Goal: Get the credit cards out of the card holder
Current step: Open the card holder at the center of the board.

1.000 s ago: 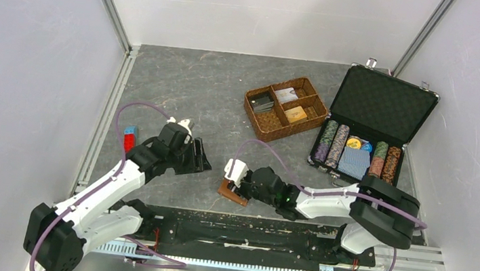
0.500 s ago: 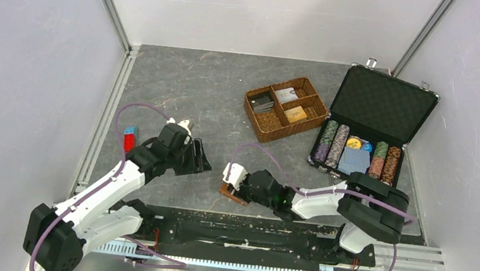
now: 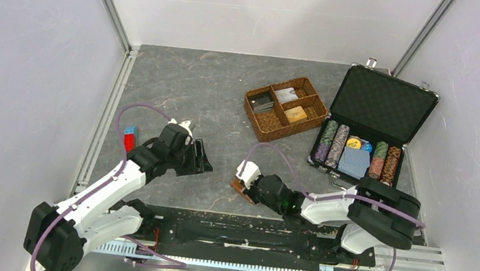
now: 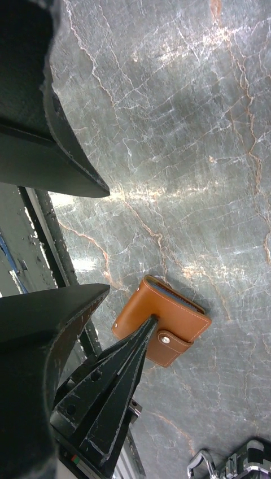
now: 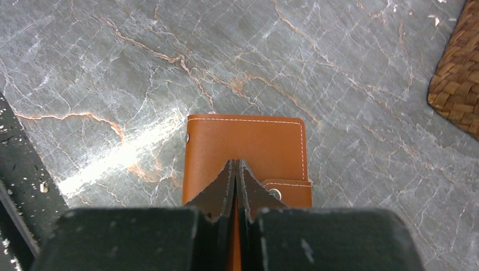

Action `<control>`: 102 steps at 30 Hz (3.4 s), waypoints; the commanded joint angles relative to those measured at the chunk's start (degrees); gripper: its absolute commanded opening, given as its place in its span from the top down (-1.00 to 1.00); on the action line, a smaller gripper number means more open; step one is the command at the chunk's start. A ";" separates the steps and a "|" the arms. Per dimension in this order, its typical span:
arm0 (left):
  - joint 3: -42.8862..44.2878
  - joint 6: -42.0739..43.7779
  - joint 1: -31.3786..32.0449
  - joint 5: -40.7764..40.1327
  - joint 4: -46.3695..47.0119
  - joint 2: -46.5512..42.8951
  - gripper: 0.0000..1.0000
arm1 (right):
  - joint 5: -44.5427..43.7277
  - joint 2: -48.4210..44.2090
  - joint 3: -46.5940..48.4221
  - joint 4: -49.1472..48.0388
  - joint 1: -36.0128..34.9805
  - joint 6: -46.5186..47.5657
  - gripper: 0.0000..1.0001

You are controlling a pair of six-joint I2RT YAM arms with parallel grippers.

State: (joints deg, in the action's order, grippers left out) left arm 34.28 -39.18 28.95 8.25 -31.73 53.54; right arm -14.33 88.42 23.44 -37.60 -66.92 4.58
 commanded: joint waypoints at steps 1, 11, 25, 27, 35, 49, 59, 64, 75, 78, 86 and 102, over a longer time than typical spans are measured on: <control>-0.67 -2.26 -0.03 1.99 2.72 -0.01 -0.29 | -0.89 -4.80 1.70 5.51 0.28 -6.75 1.00; -2.17 -3.05 0.02 3.11 4.04 0.01 -0.29 | 11.37 -5.92 7.19 14.54 9.64 -9.67 0.95; -2.02 -3.18 -0.03 3.02 4.13 0.46 -0.29 | 20.95 0.18 23.92 41.78 14.07 -17.30 0.32; -2.07 -3.18 -0.02 3.22 4.13 0.38 -0.29 | 20.92 1.00 24.98 43.59 14.22 -19.33 0.33; -2.36 -3.01 0.02 2.78 3.50 -0.47 -0.30 | 16.72 0.93 26.84 47.99 14.26 -22.80 0.34; -2.26 -2.92 0.01 2.74 3.69 0.28 -0.30 | 13.08 0.26 23.35 47.07 13.36 -17.24 0.23; -2.12 -3.27 -0.03 2.92 4.01 0.69 -0.31 | 11.88 -0.94 21.26 48.46 11.46 -17.55 0.19; -2.37 -3.54 -0.01 3.45 4.30 0.68 -0.31 | 9.87 -0.61 20.51 48.59 10.63 -17.62 0.23; -2.24 -3.65 -0.02 4.36 4.31 0.42 -0.31 | 9.86 -3.26 17.84 45.02 10.34 -19.90 1.00; -2.34 -3.71 -0.01 4.66 4.47 0.47 -0.31 | 10.92 -4.53 17.43 43.37 10.31 -20.85 1.00; -2.98 -3.98 -0.03 4.93 4.56 0.09 -0.31 | 11.97 -9.85 18.63 39.74 10.85 -23.96 1.00; -4.73 -6.87 -0.03 9.99 12.91 1.18 -0.54 | 16.11 -21.57 15.54 32.58 11.76 -32.50 1.00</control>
State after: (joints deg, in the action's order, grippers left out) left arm 29.91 -43.40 28.97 15.11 -24.49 54.24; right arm 0.80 68.58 39.62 -0.93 -55.33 -25.19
